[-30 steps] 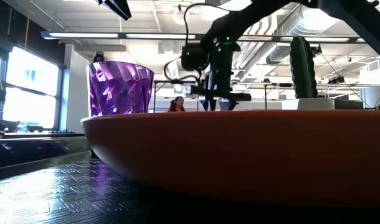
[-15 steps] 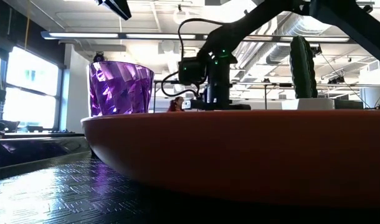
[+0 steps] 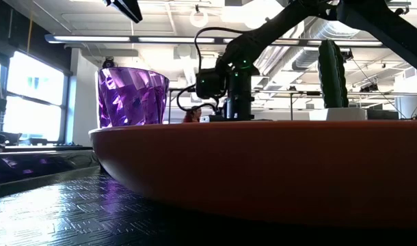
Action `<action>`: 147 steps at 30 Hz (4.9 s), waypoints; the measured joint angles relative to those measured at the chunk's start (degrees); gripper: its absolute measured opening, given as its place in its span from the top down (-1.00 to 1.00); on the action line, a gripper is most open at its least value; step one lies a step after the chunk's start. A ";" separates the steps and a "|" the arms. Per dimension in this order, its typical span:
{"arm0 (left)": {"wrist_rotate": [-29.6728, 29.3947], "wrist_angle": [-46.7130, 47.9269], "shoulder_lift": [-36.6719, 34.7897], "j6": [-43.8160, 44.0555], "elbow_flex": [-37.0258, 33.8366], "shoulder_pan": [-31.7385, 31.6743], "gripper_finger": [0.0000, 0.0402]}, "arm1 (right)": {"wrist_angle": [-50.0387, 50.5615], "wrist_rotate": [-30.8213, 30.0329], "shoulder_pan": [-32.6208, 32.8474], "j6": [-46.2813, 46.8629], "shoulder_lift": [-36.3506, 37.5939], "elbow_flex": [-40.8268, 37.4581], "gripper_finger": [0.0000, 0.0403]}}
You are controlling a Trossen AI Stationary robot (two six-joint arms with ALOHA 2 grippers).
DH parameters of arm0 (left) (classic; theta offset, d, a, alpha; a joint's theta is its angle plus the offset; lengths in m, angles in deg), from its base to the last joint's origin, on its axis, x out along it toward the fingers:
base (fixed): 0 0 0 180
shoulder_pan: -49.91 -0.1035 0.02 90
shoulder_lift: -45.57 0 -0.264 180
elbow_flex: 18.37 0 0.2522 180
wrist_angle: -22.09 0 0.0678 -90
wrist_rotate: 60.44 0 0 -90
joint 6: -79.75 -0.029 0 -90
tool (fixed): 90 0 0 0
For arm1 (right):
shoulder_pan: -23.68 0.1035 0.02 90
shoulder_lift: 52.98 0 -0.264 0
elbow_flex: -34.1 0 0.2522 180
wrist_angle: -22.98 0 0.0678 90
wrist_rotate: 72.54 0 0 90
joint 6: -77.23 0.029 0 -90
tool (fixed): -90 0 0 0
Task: Pick and place plate/cup/fork/spoon on tray
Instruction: Put the orange fork on the dark green tray
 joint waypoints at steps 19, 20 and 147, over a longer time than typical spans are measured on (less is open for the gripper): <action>0.01 0.76 0.00 0.40 0.00 0.00 0.43 | -0.05 0.51 0.01 -1.93 0.04 0.09 0.86; 0.01 0.92 0.00 0.40 0.00 0.00 0.43 | -0.07 0.61 0.05 -1.95 0.04 0.09 0.88; 1.54 2.32 0.04 4.98 0.00 0.17 0.43 | 26.01 -4.28 61.58 90.11 2.85 -0.02 0.92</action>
